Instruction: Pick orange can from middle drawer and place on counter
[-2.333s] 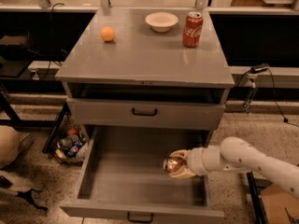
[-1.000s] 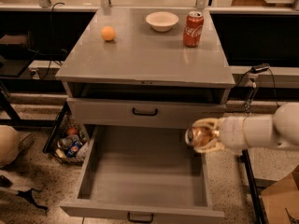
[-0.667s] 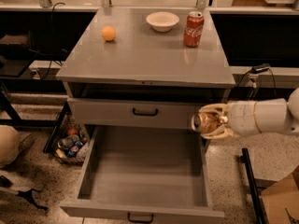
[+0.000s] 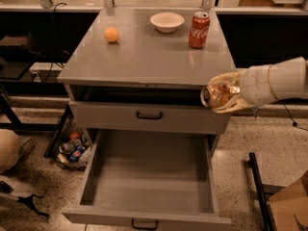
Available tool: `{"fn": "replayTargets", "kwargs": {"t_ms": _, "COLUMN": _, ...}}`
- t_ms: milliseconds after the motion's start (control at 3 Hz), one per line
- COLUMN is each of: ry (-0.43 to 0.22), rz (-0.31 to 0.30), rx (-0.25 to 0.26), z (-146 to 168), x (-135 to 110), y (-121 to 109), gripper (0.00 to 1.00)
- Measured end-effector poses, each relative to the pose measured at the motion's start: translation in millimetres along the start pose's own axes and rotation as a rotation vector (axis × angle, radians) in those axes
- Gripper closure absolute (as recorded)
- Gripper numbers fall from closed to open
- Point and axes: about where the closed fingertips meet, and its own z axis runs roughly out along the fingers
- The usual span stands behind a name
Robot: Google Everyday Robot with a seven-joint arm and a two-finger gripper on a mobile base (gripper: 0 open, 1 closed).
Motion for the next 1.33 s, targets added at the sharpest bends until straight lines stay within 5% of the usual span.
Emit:
{"fn": "replayTargets", "kwargs": {"t_ms": 333, "ry": 0.016, "rz": -0.057, "rx": -0.056, "z": 6, "x": 1, "y": -29, "gripper": 1.0}}
{"fn": "replayTargets", "kwargs": {"t_ms": 1000, "ry": 0.024, "rz": -0.109, "rx": -0.067, "z": 6, "x": -4, "y": -42, "gripper": 1.0}}
{"fn": "replayTargets", "kwargs": {"t_ms": 1333, "ry": 0.062, "rz": -0.204, "rx": -0.077, "z": -7, "x": 2, "y": -72, "gripper": 1.0}}
